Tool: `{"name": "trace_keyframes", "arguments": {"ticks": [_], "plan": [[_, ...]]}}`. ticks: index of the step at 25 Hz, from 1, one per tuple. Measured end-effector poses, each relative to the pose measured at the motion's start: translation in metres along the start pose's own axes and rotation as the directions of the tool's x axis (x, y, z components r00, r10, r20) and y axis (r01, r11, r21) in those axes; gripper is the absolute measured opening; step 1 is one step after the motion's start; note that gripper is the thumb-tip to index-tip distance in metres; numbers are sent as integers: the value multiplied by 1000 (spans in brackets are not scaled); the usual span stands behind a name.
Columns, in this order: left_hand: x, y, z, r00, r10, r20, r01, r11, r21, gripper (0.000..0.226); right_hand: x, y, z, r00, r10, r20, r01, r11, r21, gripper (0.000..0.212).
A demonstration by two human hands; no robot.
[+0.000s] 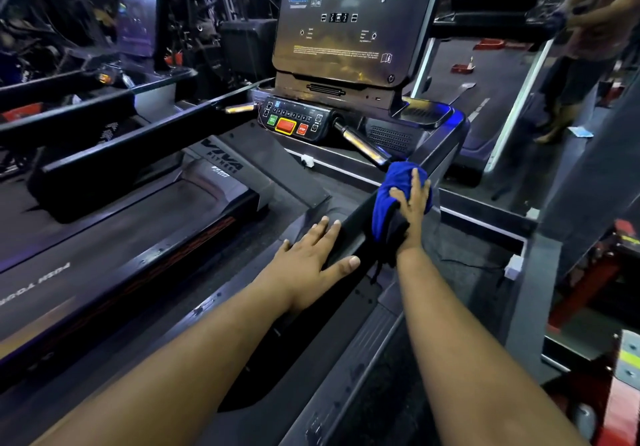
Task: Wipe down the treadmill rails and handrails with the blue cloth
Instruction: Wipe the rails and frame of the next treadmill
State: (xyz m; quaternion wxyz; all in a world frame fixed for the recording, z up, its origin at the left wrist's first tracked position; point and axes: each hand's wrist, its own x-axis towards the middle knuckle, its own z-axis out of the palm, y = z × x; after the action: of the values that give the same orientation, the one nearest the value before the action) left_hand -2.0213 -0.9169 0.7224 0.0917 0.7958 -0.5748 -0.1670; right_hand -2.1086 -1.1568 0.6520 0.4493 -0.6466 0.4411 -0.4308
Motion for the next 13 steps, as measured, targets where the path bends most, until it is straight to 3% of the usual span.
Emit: {"name": "trace_keyframes", "arguments": {"ticks": [3,6,9,11,13], "plan": [[0,-1,1,1000,-6,-18,5,999,-38,94,-87,15,29,999,30,-14,-27,980,198,53],[-4,-2,1,996,1,-85,-10,994,-109,92,-187,-4,46,997,-76,-14,76,953,294,63],[-25,-9,1,996,-4,-93,-7,993,-122,92,-130,-25,23,975,-215,55,219,973,-68,63],[-49,-18,4,998,-14,-60,10,998,-70,90,-71,-39,7,982,-136,131,173,929,-328,55],[-78,-31,7,999,-39,-36,37,998,-54,90,-60,-49,10,983,-86,162,149,888,-435,50]]}}
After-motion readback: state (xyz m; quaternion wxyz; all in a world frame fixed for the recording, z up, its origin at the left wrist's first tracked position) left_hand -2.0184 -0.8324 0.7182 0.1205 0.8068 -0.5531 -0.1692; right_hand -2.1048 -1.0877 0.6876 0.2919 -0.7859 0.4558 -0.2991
